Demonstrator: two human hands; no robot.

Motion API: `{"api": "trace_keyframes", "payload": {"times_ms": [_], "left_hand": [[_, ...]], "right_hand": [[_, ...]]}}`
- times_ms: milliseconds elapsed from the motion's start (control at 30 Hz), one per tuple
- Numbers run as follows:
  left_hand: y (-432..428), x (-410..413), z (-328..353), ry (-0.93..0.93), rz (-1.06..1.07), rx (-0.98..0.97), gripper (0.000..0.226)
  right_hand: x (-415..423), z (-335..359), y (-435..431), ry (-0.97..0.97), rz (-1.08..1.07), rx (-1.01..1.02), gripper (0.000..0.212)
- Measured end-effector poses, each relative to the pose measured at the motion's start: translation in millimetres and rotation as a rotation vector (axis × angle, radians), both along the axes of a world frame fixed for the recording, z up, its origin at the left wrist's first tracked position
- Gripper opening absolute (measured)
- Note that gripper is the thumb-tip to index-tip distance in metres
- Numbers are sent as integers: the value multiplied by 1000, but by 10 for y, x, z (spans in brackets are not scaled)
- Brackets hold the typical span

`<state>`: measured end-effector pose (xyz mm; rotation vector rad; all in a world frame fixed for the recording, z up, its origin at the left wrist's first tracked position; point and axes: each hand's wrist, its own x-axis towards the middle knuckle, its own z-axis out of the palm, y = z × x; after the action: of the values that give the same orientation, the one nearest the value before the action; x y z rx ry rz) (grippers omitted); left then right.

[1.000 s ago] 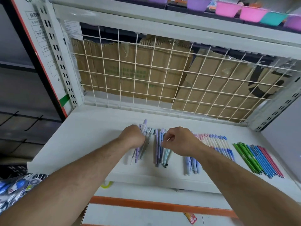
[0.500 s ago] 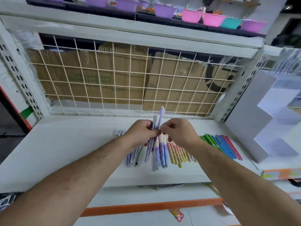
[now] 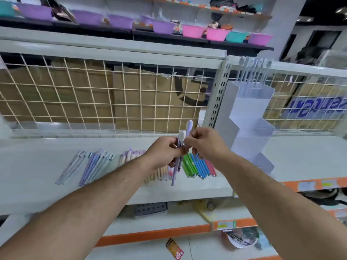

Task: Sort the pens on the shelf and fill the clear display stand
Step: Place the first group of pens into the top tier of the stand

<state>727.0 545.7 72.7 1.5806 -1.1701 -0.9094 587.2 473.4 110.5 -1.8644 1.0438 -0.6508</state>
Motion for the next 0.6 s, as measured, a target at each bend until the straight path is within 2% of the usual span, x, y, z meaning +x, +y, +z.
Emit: {"api": "trace_keyframes", "payload": {"times_ms": [233, 433, 600], "left_hand": [[-514, -550, 140, -25, -68, -29, 14], [-1082, -649, 266, -35, -91, -83, 8], [-1624, -670, 414, 0, -133, -119, 11]], "right_hand": [[-583, 101, -453, -26, -62, -7, 15], [-738, 257, -903, -61, -117, -33, 17], [-785, 430, -1308, -102, -185, -91, 9]]}}
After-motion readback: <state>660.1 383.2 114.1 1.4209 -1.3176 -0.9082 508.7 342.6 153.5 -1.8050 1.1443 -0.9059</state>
